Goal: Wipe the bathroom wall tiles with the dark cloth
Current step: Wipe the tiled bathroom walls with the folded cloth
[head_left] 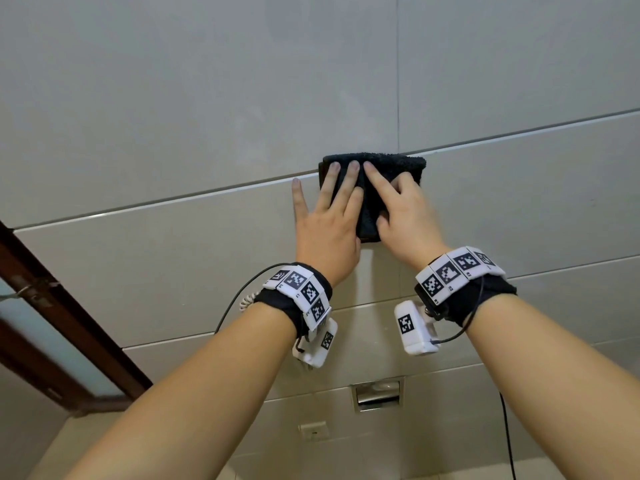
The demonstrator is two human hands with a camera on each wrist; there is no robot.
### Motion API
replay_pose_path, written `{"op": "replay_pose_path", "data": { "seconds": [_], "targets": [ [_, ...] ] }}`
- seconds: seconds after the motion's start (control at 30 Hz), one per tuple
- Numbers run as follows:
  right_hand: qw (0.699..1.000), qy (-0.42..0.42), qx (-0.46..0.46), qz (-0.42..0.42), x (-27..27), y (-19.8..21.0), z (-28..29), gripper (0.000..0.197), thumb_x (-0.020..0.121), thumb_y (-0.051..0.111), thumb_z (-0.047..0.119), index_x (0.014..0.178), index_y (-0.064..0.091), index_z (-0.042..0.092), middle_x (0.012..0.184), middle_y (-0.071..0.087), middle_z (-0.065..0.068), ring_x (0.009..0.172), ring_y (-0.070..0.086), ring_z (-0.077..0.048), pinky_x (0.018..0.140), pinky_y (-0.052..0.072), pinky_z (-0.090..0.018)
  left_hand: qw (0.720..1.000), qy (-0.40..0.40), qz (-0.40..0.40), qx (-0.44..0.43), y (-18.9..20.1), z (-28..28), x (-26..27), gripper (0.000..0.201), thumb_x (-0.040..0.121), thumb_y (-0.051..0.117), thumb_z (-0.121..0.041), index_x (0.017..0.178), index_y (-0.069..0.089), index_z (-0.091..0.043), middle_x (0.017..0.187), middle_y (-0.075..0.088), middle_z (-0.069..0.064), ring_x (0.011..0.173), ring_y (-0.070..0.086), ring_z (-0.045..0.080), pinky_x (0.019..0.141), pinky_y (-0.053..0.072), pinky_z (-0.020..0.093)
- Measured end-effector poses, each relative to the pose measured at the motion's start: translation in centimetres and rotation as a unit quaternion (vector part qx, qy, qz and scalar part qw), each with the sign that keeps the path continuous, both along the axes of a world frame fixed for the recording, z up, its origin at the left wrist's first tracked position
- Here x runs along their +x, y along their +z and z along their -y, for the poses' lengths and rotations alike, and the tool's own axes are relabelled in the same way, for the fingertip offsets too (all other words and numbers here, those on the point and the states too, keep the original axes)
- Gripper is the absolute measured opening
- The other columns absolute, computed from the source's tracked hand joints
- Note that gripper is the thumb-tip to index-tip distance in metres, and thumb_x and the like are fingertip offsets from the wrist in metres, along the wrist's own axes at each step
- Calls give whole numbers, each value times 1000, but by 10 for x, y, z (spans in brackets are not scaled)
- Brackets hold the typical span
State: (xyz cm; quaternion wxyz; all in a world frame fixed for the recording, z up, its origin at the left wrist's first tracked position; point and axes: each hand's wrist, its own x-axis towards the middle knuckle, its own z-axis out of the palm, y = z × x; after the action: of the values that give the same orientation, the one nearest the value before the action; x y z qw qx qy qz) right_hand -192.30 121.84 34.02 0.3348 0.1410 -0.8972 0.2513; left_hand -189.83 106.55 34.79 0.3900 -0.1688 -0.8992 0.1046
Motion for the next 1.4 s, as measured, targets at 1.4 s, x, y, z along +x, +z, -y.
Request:
{"op": "replay_pose_path", "data": {
  "seconds": [1.4],
  "targets": [
    [995,53,80,16,34,17,245,73,87,52,10,154,28,28,105,43,-14,91,46,-32,70,48,-43,998,67,7,4,7,244,48,67,73,62,-22,138,46,-19,166,15,-3,153,12,20,115,6,68]
  ]
}}
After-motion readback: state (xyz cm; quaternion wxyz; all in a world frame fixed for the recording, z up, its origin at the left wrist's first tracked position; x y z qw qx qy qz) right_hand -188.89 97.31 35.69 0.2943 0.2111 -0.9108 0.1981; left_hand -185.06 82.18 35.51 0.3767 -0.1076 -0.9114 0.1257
